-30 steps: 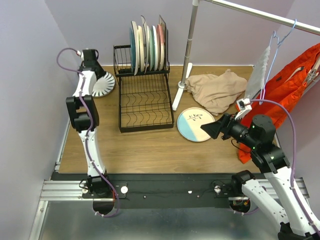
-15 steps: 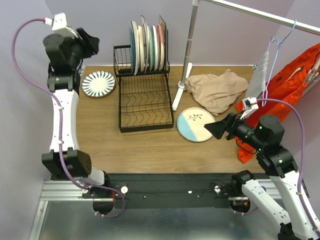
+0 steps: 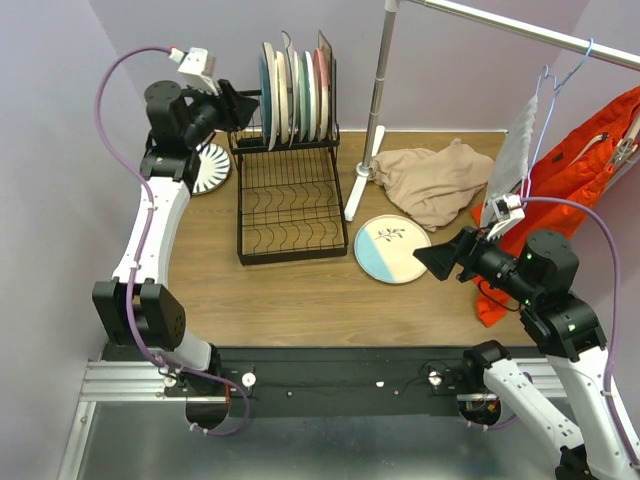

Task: Unload the plates from the dish rack
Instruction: Place the plate at the corner of the board, then unload the plate from the dish rack.

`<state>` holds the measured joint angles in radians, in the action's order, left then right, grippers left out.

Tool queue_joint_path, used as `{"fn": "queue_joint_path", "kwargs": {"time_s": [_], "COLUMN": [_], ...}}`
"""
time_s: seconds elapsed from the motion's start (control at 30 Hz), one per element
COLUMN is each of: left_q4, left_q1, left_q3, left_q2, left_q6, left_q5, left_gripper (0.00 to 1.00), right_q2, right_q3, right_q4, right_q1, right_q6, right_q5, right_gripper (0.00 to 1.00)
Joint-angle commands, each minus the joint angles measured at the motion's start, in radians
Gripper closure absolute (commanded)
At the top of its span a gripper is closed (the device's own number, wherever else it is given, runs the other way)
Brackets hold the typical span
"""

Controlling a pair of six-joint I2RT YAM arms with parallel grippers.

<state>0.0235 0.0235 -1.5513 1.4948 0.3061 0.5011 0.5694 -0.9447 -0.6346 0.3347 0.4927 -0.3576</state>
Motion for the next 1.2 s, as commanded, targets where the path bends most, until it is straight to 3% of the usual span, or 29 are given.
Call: {"fn": "queue_joint_path", "kwargs": {"time_s": [0.0, 0.1, 0.23, 0.8, 1.0, 1.17], "left_q4": [-0.025, 0.022, 0.036, 0.059, 0.073, 0.096], "left_q1": [0.099, 0.159, 0.170, 0.170, 0.170, 0.170], "left_q3": [-0.064, -0.110, -0.147, -0.187, -0.210, -0.237], "left_q2": [0.076, 0.108, 0.154, 0.263, 0.282, 0.294], "left_q6": [-0.102, -0.153, -0.145, -0.177, -0.183, -0.180], "left_q5": [0.016, -0.091, -0.131, -0.154, -0.141, -0.141], "left_gripper": [0.49, 0.50, 0.51, 0.57, 0.68, 0.96], "right_q2": [0.006, 0.000, -0.011, -0.022, -0.013, -0.009], "right_q3": [-0.043, -0.049, -0.045, -0.043, -0.055, -0.065], "right_q4": [-0.020, -0.020, -0.022, -0.022, -0.022, -0.022], "right_q1": [0.001, 0.003, 0.003, 0.003, 0.003, 0.003], "right_q6": [-0.016, -0.013, -0.003, 0.029, 0.027, 0.029], "right_q5": [0.035, 0.040, 0.045, 0.040, 0.043, 0.039], "right_gripper": [0.12, 0.12, 0.12, 0.12, 0.12, 0.12]}}
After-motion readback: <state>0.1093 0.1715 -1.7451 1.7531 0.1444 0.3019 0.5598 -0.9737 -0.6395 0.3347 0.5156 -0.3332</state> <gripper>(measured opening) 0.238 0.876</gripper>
